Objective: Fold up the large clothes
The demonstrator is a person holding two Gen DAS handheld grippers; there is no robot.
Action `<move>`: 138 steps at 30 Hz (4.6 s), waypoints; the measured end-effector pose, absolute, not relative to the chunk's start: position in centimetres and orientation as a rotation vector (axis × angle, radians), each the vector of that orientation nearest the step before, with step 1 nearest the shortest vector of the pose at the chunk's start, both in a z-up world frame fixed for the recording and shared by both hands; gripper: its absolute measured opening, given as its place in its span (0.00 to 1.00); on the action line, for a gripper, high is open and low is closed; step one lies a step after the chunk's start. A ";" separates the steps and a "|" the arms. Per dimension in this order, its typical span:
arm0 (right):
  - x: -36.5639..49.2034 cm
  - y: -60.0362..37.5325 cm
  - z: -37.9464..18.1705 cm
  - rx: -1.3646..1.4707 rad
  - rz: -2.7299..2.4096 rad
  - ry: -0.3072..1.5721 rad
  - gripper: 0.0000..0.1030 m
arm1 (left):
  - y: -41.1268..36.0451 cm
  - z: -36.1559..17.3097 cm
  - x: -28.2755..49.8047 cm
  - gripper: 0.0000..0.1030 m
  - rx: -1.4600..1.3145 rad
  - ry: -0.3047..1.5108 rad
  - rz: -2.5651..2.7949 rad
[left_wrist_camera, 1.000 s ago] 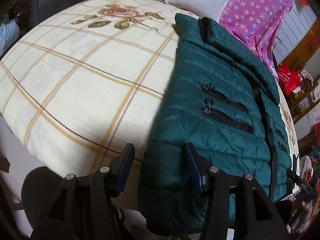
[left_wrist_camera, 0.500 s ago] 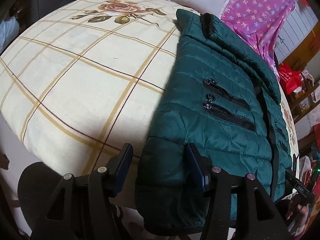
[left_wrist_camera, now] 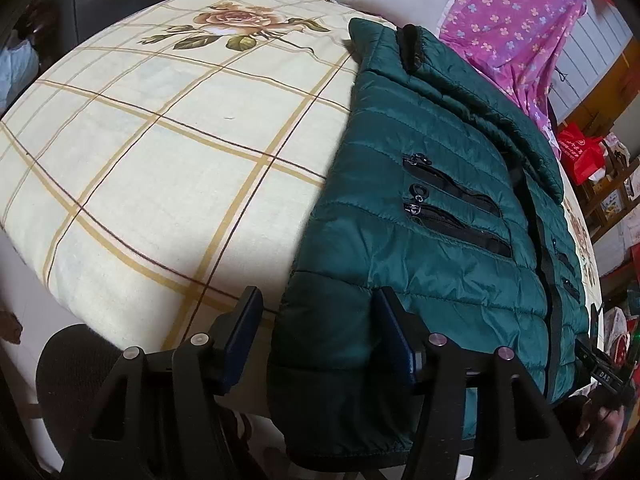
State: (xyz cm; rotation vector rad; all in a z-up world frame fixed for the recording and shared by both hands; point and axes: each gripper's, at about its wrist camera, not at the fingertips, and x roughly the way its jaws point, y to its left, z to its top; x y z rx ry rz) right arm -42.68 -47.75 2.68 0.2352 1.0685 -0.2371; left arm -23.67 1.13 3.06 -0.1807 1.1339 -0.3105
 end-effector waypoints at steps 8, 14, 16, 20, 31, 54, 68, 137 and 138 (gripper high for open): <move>-42.9 -48.0 3.0 0.272 -0.195 1.068 0.92 | 1.7 3.3 -23.7 0.40 -0.185 1.145 -0.312; -43.7 -49.6 2.6 0.419 -0.105 1.070 0.92 | 1.9 3.1 -23.9 0.43 -0.190 1.144 -0.308; -43.9 -49.5 2.5 0.423 -0.095 1.061 0.93 | 1.5 3.0 -24.0 0.48 -0.182 1.141 -0.313; -43.7 -49.0 2.5 0.406 -0.055 1.066 0.93 | 0.2 3.0 -24.3 0.53 -0.131 1.145 -0.320; -43.0 -47.5 3.4 0.313 0.037 0.999 0.30 | -1.9 4.2 -25.2 0.02 -0.006 1.085 -0.351; -26.9 -54.8 16.8 0.410 -0.075 0.622 0.19 | -7.3 17.5 -7.9 0.00 -0.201 0.791 -0.373; -11.5 -59.3 10.6 0.400 -0.220 0.758 0.19 | -12.0 10.4 4.9 0.00 -0.230 0.863 -0.256; -0.5 -41.8 10.9 0.109 0.035 0.808 0.79 | -16.0 6.4 7.3 0.43 -0.036 0.881 -0.190; 0.1 -40.8 10.4 0.070 0.031 0.819 0.79 | -16.0 6.3 7.4 0.43 -0.033 0.882 -0.190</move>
